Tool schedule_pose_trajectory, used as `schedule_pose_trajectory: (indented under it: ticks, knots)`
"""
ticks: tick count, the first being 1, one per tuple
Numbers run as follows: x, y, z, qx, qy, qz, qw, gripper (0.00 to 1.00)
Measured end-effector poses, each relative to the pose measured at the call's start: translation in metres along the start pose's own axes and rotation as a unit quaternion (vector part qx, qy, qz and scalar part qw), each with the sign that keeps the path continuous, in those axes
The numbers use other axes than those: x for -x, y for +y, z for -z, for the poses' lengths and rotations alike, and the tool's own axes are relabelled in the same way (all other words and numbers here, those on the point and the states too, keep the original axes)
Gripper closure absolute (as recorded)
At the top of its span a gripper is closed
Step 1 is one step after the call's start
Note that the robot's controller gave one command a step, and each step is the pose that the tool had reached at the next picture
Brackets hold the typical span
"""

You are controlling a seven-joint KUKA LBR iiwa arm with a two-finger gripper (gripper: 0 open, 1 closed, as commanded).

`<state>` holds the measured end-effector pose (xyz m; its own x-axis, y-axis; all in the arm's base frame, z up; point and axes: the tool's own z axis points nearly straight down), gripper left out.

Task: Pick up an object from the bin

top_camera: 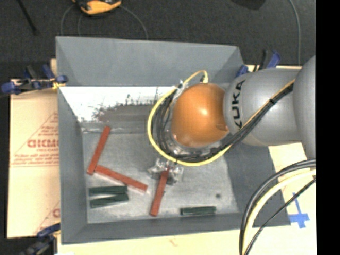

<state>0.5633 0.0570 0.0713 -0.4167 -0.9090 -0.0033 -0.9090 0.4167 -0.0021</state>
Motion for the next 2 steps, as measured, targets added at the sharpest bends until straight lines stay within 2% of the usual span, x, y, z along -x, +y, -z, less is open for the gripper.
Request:
schedule_pose_trajectory:
  ticks: [2]
  knots:
    - [-0.0008,0.0019,0.0075,0.003,0.0018,-0.001,1.0,1.0]
